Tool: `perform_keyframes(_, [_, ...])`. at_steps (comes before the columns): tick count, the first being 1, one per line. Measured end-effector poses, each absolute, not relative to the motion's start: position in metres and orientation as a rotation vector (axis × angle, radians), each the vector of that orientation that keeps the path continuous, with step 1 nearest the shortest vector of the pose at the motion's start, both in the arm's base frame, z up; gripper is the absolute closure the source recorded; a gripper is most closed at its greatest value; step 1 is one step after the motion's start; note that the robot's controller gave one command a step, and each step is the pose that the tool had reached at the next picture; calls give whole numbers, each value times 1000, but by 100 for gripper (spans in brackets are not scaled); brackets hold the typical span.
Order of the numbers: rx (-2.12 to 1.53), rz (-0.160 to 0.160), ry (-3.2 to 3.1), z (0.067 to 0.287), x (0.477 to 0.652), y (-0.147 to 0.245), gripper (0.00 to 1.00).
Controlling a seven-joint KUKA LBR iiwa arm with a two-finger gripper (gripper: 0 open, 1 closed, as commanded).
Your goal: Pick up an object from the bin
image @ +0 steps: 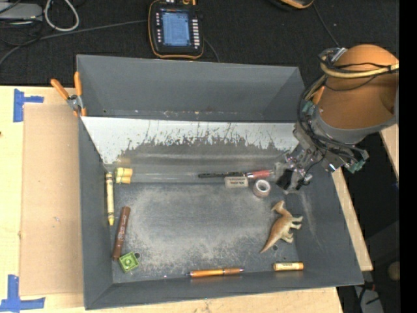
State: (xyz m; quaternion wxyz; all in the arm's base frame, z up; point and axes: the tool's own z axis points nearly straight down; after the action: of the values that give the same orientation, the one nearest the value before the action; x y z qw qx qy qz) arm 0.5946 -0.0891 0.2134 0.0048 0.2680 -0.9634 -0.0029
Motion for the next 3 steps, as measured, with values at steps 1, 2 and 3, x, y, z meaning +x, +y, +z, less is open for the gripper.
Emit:
perform_keyframes(1, [841, -14, -3011, 296, 583, -98, 100])
perform_keyframes(2, [942, -14, -2986, 231, 603, -92, 100])
perform_keyframes(3, [985, -11, -2977, 288, 594, -70, 100])
